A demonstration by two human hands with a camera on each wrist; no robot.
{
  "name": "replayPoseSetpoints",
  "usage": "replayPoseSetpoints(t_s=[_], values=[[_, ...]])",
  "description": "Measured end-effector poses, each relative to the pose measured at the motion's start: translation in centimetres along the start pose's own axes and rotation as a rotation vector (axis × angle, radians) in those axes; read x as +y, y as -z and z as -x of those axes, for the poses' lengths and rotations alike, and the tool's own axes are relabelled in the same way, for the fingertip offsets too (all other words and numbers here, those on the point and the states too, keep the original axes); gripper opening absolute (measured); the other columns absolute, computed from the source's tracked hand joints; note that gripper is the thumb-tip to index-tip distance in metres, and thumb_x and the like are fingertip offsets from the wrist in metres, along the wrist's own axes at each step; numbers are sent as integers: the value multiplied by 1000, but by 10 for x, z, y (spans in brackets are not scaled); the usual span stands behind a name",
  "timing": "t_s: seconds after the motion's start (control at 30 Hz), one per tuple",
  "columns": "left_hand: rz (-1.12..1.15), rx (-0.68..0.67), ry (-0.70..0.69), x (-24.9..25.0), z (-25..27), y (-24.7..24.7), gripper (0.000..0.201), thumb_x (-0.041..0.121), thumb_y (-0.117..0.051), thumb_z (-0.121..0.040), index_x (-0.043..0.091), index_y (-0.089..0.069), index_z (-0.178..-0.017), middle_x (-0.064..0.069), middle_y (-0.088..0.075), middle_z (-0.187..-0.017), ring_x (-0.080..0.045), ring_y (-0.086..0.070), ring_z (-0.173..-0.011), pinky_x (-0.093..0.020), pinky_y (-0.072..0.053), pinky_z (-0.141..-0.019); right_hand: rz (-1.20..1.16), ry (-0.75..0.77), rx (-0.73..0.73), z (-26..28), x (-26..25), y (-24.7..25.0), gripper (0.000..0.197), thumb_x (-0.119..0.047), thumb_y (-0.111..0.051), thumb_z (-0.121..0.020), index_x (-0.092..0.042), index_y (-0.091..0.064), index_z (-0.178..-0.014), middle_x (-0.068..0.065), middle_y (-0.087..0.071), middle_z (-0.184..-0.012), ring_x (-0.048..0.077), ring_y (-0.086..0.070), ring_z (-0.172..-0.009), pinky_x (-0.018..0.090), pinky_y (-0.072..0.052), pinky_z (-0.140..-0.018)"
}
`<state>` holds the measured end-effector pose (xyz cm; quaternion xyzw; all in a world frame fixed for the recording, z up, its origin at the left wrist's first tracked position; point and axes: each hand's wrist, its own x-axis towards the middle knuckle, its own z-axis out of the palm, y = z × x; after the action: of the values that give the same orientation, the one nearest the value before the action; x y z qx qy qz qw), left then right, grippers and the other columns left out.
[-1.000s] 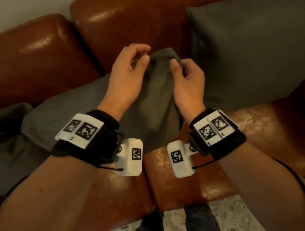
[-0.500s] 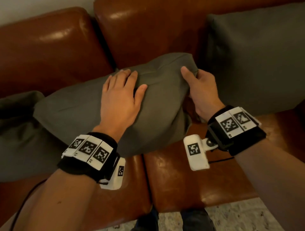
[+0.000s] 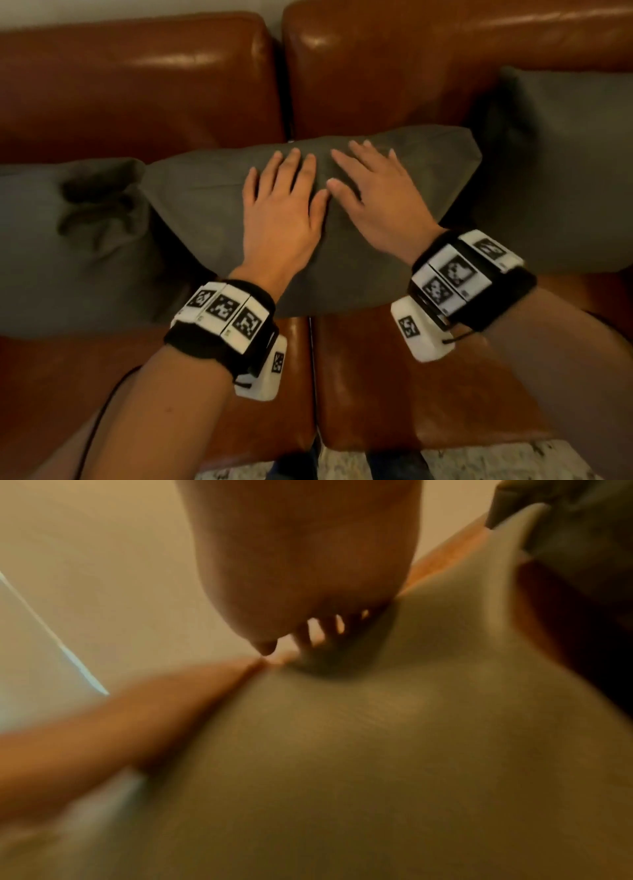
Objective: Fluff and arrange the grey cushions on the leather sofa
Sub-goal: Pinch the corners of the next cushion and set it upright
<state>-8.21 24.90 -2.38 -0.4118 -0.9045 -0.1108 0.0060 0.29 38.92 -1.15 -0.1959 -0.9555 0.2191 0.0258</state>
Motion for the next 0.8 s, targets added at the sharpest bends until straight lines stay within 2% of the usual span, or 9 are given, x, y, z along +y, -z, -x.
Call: replayPoseSetpoints(t_s=[0.13,0.3,0.37,0.47,0.57,0.63,0.7,0.77,0.8], values=[[-43,-62,4,-48,-14,3,68,53,-17,-98,12,-34,-149,-12,-34,-155,-27,-27,-145,-42,-14,-120,116,-166,-63,-7,26,-14,60,-55,-23,-101,-26,-23,-155,7,-23,-161,25,-14,-150,45,1,-121],[-139,-77,75,-116,-11,11,76,60,-9,-96,9,-29,-150,-14,-29,-157,-27,-21,-147,-45,-6,-121,185,-218,-37,-9,32,-13,64,-59,-17,-100,-26,-27,-153,7,-26,-161,25,-15,-150,48,4,-121],[-162,-86,103,-127,-8,13,77,60,-8,-96,9,-29,-150,-14,-30,-156,-27,-20,-147,-47,-6,-121,229,-274,-3,-9,36,-12,67,-62,-15,-98,-25,-29,-152,8,-26,-160,28,-14,-150,50,4,-120],[-150,-77,128,-133,1,12,76,60,-10,-97,8,-30,-150,-14,-31,-156,-28,-20,-147,-48,-7,-121,212,-486,-6,-6,52,-6,68,-63,-11,-97,-27,-29,-152,6,-26,-160,33,-12,-150,59,3,-118],[-61,1,158,-131,12,11,72,55,-15,-99,7,-28,-150,-15,-26,-158,-30,-16,-148,-47,-8,-121,175,-611,-31,2,57,-1,70,-62,-10,-97,-24,-23,-154,9,-23,-161,34,-10,-150,62,3,-118],[87,145,214,-123,26,11,65,47,-22,-102,5,-26,-150,-17,-21,-159,-30,-15,-148,-44,-11,-121,221,-547,83,6,39,0,69,-59,-16,-98,-19,-22,-155,11,-16,-163,31,-2,-151,60,3,-119],[328,360,314,-110,50,10,57,37,-29,-104,2,-29,-148,-18,-22,-157,-29,-20,-147,-37,-17,-121,222,-337,222,7,3,-2,67,-55,-27,-100,-18,-22,-155,11,-12,-164,29,0,-152,54,4,-121],[598,513,469,-105,77,-6,51,30,-32,-104,2,-34,-146,-16,-30,-153,-22,-29,-142,-29,-23,-117,178,-105,163,3,-34,-14,68,-58,-32,-98,-23,-19,-155,7,-9,-164,26,1,-152,50,5,-121],[720,523,577,-104,88,-16,48,30,-33,-104,5,-37,-145,-13,-36,-150,-18,-34,-138,-27,-26,-115,183,-45,79,0,-45,-21,70,-62,-31,-97,-26,-17,-156,5,-8,-164,24,2,-152,50,5,-121]])
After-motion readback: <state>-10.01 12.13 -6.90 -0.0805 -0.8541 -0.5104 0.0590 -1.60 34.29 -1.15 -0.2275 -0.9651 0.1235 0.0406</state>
